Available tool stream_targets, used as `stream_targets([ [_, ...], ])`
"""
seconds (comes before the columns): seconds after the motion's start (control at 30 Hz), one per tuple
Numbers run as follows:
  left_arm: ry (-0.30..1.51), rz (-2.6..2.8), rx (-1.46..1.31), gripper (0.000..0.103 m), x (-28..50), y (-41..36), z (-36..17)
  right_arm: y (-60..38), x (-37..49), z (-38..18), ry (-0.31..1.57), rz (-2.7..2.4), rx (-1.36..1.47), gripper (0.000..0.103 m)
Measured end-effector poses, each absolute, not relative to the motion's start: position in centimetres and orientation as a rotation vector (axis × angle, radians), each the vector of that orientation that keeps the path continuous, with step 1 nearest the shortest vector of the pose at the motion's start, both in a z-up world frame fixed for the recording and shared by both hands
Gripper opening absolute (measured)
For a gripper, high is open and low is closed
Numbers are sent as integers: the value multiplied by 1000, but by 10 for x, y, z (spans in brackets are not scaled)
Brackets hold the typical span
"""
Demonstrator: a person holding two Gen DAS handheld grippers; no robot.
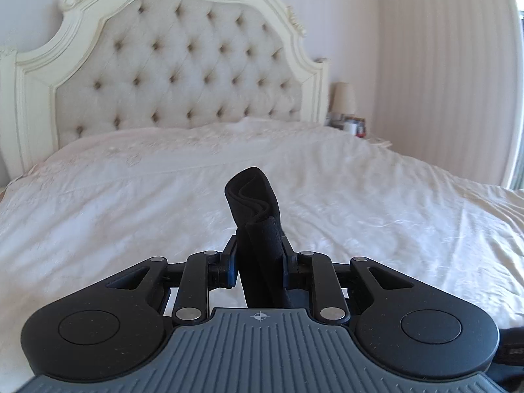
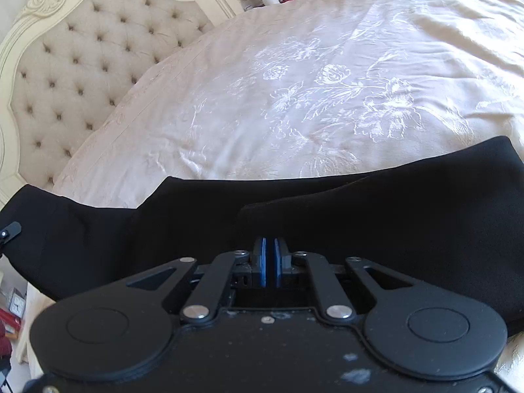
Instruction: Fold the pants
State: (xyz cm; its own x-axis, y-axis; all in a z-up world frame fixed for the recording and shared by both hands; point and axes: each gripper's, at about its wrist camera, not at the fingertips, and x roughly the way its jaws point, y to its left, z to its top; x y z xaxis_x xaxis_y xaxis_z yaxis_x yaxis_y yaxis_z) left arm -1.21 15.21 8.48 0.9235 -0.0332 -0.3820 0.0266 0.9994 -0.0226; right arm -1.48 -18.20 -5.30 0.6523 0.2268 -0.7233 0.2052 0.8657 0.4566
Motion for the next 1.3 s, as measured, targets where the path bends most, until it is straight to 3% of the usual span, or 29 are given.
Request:
stream_targets([
  [0.17,374,-262,42,22,-28,74,94,-192,-17,-51,853,0,579,9],
  [0.4,601,-487,34,25,-3,-3,24,-205,-21,-49,812,-61,623,9],
  [0.57,778,-593,-18,29,19,-10,-12,-213,-22,-51,812,-120,645,10],
  [0.8,732,-788,-145,43,10,13,5,-215,-22,-54,813,-152,645,11],
  [0.93,674,-663,-134,50,6,37,15,-219,-27,-53,784,-171,667,20],
  [1.07,684,-434,-47,50,19,66,6,-223,-31,-49,723,-118,724,46],
  [1.3,765,-214,55,50,35,118,-33,-203,-17,-50,828,-23,641,53],
])
